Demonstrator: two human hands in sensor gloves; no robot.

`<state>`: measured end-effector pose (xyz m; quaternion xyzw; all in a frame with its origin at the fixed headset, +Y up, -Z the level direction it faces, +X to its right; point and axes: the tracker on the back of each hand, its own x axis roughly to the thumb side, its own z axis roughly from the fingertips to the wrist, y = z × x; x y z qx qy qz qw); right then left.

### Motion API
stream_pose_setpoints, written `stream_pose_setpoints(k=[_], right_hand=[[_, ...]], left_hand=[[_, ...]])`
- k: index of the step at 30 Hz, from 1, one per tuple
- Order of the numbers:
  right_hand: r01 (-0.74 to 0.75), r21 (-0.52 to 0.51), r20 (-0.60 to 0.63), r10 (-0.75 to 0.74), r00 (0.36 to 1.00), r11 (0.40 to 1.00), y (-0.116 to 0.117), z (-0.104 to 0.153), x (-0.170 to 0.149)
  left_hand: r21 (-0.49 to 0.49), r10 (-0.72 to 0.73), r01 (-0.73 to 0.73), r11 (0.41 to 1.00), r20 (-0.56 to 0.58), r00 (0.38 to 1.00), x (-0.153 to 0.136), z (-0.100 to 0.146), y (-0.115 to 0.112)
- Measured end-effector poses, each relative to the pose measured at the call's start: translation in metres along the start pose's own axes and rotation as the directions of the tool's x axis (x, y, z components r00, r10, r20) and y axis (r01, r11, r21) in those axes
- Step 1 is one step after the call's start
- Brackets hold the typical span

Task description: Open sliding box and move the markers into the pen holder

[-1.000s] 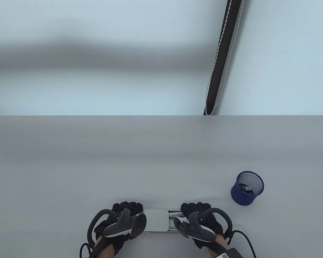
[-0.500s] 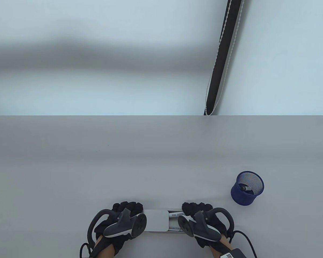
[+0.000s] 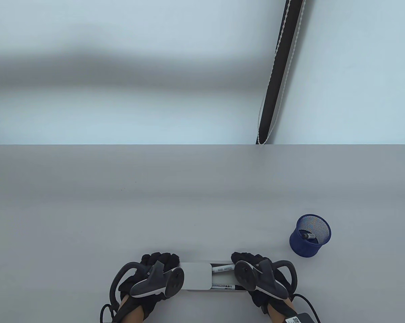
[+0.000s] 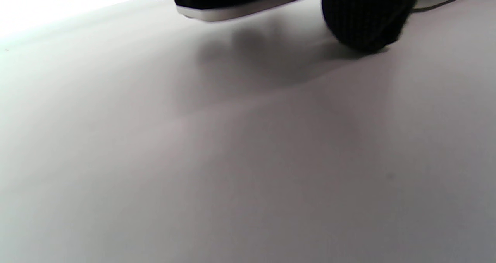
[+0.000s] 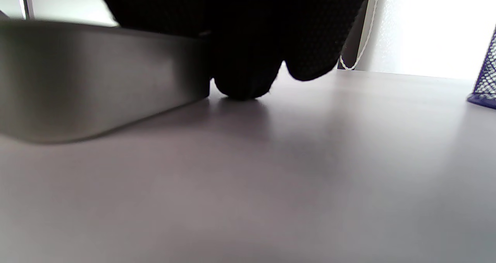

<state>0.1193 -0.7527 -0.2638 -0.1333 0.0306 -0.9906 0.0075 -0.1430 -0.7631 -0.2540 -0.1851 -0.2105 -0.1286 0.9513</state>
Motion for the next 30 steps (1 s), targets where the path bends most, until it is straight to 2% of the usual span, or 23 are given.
stream_pose_setpoints(k=[16, 30], right_hand=[[0.143, 0.02, -0.072, -0.142, 0.987, 0.989, -0.005, 0.0, -0.022], [0.296, 0.027, -0.117, -0.291, 0.949, 0.955, -0.013, 0.0, -0.042]], left_hand=[[0.003, -0.014, 0.014, 1.0, 0.001, 1.0, 0.002, 0.0, 0.001], [0.003, -0.014, 0.014, 1.0, 0.001, 1.0, 0.002, 0.0, 0.001]])
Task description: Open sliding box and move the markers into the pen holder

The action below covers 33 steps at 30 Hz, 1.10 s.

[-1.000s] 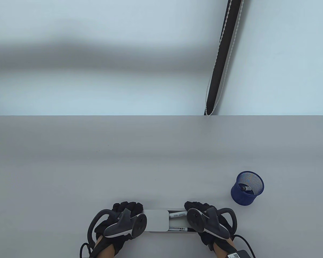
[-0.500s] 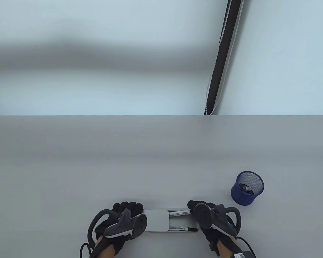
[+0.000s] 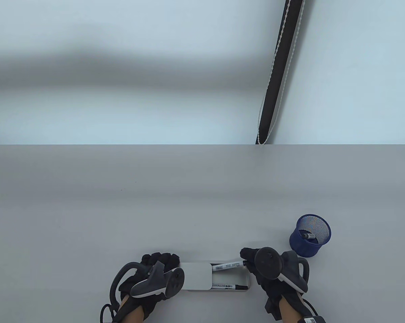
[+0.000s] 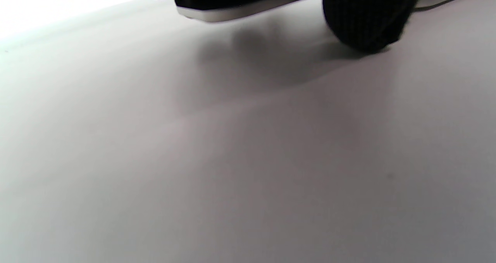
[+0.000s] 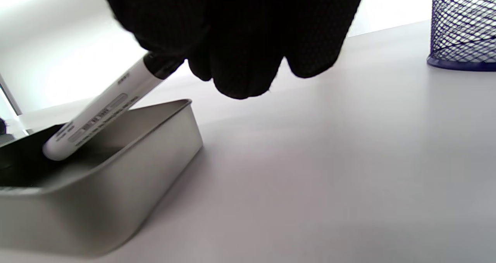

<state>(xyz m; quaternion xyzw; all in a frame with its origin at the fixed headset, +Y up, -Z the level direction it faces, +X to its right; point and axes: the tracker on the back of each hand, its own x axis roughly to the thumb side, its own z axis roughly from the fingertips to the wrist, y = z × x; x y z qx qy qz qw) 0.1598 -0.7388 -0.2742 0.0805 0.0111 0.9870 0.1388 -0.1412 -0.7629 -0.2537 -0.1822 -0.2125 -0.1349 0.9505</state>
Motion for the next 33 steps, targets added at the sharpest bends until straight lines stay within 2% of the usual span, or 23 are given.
stream_pose_setpoints(k=[18, 33], right_hand=[[0.159, -0.037, 0.018, -0.158, 0.987, 0.987, -0.022, 0.004, -0.004], [0.288, -0.13, 0.063, -0.282, 0.957, 0.949, -0.046, 0.011, -0.007]], left_hand=[[0.0, 0.0, 0.0, 1.0, 0.0, 1.0, 0.0, 0.0, 0.0], [0.0, 0.0, 0.0, 1.0, 0.0, 1.0, 0.0, 0.0, 0.0]])
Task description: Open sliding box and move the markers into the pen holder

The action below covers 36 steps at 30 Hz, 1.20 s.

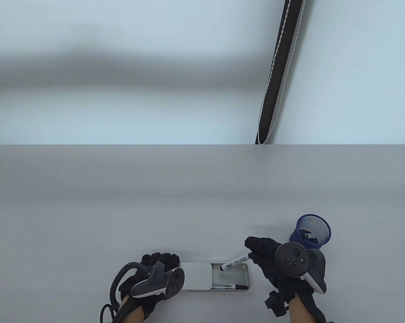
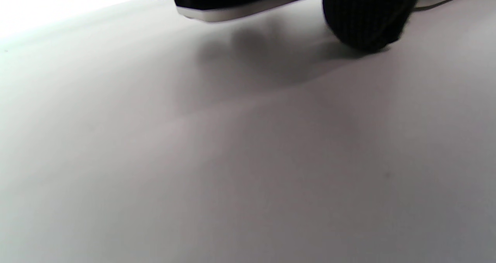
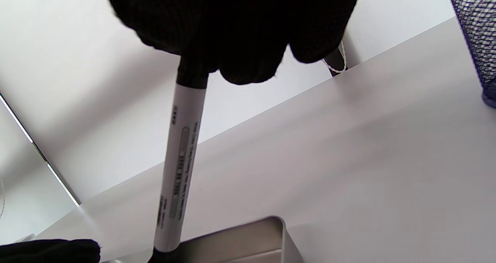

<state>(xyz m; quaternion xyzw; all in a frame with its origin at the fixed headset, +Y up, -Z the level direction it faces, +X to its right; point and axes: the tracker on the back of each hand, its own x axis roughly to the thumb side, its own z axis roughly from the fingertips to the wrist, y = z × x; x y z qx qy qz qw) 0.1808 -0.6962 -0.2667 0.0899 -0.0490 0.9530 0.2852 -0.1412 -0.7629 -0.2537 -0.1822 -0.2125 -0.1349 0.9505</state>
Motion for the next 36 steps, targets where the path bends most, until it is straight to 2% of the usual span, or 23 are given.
stream_pose_setpoints(k=[7, 23, 29, 36], right_hand=[[0.038, -0.109, 0.007, -0.038, 0.999, 0.993, -0.012, 0.004, 0.001], [-0.03, -0.359, -0.029, 0.021, 0.999, 0.933, -0.028, 0.015, -0.001], [-0.121, -0.473, -0.068, 0.101, 0.993, 0.873, -0.035, 0.021, 0.001], [-0.209, -0.6, -0.137, 0.159, 0.978, 0.772, -0.047, 0.031, -0.002]], left_hand=[[0.0, 0.0, 0.0, 1.0, 0.0, 1.0, 0.0, 0.0, 0.0], [0.0, 0.0, 0.0, 1.0, 0.0, 1.0, 0.0, 0.0, 0.0], [0.0, 0.0, 0.0, 1.0, 0.0, 1.0, 0.0, 0.0, 0.0], [0.0, 0.0, 0.0, 1.0, 0.0, 1.0, 0.0, 0.0, 0.0]])
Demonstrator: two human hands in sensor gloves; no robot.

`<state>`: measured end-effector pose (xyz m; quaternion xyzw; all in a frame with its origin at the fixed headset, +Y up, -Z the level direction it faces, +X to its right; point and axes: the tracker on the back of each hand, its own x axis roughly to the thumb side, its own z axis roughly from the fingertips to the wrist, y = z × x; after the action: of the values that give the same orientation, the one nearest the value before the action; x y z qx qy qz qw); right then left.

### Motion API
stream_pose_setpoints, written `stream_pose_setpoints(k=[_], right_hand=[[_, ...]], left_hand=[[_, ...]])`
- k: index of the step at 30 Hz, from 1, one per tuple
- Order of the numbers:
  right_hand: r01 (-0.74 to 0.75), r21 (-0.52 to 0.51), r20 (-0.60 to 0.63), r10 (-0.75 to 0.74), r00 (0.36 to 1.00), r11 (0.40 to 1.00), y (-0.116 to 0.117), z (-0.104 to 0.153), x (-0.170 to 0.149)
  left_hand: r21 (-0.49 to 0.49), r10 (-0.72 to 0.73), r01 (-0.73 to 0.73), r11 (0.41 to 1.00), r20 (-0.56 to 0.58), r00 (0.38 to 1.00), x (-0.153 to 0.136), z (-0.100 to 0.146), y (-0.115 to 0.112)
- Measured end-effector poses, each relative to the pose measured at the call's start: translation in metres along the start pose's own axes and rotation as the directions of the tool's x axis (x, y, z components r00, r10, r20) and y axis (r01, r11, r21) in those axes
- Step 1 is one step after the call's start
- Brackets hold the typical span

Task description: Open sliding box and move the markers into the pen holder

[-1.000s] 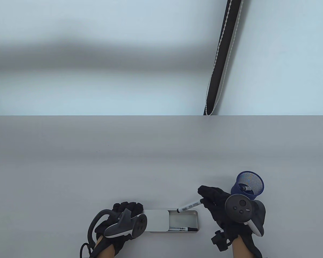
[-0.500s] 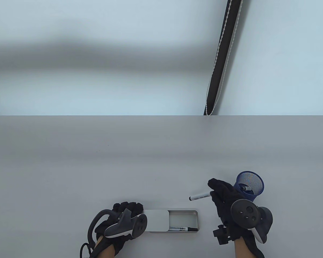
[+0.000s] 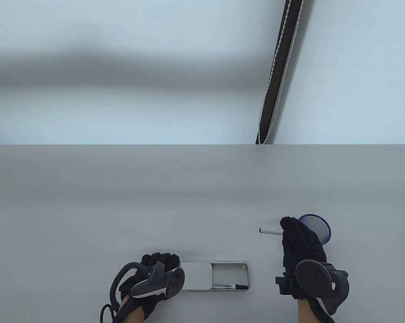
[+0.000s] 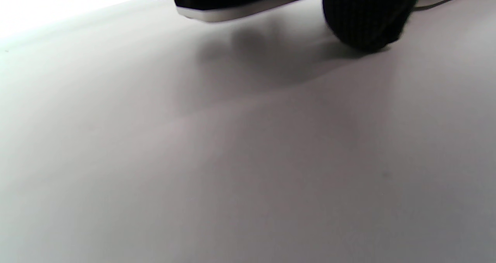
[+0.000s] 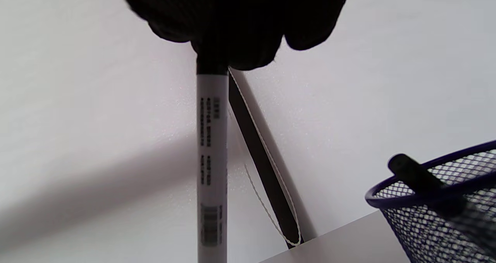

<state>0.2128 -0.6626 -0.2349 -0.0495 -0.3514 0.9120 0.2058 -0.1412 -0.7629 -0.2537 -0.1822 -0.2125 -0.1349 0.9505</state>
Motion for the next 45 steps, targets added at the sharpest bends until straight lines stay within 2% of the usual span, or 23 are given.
stream_pose_setpoints(k=[5, 17, 34, 45], right_hand=[[-0.043, -0.107, -0.022, 0.041, 0.999, 0.993, -0.01, 0.0, -0.007], [-0.098, -0.194, -0.107, 0.078, 0.991, 0.976, -0.02, -0.002, -0.026], [-0.161, -0.12, -0.183, 0.138, 0.973, 0.98, -0.002, 0.002, -0.045], [-0.191, -0.004, -0.273, 0.182, 0.945, 0.982, 0.02, 0.011, -0.065]], left_hand=[[-0.003, 0.0, 0.0, 1.0, -0.001, 1.0, 0.0, 0.0, 0.0], [-0.003, -0.001, 0.001, 1.0, -0.003, 1.0, 0.0, 0.001, 0.0], [-0.003, 0.001, -0.001, 1.0, -0.004, 1.0, 0.001, 0.001, 0.0], [-0.003, 0.0, 0.0, 1.0, -0.004, 1.0, 0.0, 0.001, 0.0]])
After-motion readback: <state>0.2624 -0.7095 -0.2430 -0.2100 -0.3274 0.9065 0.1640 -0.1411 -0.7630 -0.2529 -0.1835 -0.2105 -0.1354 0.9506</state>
